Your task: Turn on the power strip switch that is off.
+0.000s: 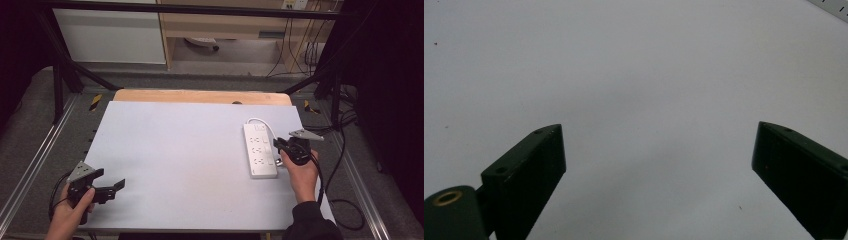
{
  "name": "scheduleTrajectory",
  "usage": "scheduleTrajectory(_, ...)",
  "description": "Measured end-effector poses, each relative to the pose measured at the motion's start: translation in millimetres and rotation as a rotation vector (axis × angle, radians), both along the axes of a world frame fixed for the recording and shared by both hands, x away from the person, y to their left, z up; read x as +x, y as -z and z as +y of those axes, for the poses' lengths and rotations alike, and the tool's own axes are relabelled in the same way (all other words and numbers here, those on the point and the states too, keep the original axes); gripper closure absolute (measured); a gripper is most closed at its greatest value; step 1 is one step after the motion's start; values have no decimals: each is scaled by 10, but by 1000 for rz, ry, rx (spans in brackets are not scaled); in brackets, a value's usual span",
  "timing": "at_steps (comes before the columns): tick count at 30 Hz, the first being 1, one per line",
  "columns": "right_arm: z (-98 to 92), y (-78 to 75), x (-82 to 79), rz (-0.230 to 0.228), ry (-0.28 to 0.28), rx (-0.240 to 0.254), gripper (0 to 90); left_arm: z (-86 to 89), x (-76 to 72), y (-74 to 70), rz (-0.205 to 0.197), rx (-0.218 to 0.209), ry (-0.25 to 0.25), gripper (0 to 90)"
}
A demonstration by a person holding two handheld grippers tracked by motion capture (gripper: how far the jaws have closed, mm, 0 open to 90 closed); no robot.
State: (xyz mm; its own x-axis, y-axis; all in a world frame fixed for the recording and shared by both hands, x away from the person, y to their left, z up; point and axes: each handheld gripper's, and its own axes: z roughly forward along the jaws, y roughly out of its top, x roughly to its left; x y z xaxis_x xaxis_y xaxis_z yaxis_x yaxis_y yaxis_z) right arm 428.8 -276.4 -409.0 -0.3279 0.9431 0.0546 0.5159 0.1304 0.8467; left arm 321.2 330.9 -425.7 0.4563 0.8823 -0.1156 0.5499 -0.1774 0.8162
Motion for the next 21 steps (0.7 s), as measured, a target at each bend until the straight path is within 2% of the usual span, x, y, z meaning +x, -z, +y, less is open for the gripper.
scheduleTrajectory(8,27,55,42,1,-10,-3,858,-2,-1,0,-1,1,2,72)
scheduleTrajectory(21,117,139,100,18,-30,-32,900,-5,-3,-1,-2,1,5,71)
